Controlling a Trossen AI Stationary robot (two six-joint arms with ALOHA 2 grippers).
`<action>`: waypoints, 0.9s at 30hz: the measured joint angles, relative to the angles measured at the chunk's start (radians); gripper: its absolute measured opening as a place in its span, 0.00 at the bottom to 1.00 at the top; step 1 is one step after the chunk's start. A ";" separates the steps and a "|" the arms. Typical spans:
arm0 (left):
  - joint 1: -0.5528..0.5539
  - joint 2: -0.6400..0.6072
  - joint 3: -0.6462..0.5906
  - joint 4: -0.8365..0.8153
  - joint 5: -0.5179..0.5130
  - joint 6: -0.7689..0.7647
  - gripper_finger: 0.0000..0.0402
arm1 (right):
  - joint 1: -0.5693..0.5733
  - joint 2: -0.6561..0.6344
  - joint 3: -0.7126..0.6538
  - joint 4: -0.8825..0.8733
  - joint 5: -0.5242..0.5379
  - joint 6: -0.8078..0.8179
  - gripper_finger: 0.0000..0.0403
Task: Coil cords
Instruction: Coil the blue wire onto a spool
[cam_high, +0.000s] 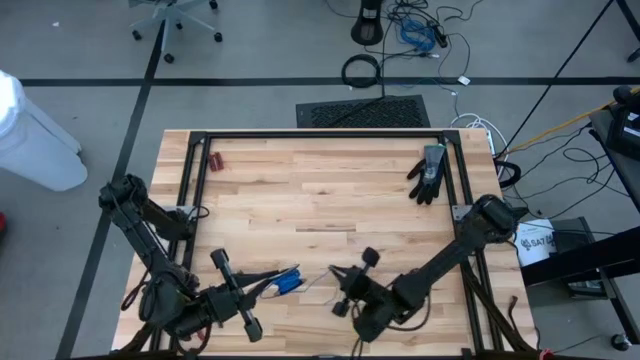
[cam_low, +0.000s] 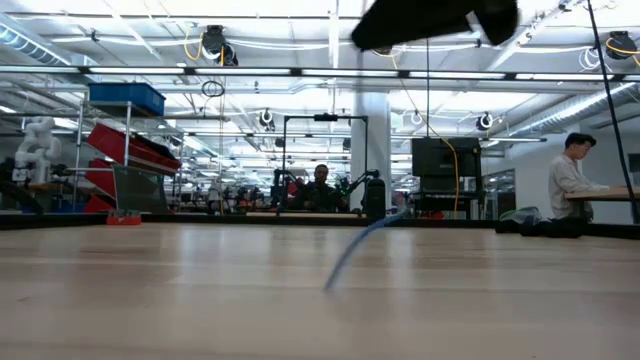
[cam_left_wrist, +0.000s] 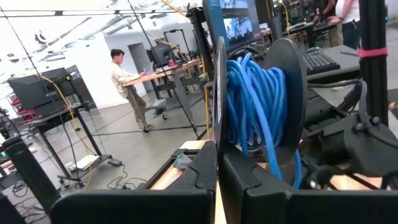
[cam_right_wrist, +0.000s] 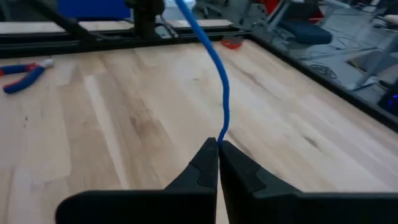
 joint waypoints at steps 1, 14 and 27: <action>-0.003 -0.003 0.000 0.002 0.000 0.000 0.02 | 0.012 -0.013 0.000 -0.042 0.014 0.032 0.00; -0.044 -0.010 0.000 -0.002 -0.001 0.007 0.02 | 0.146 -0.124 0.000 -0.490 0.137 0.462 0.00; -0.078 -0.017 0.000 -0.002 -0.001 0.031 0.02 | 0.262 -0.351 -0.001 -0.385 0.428 0.257 0.00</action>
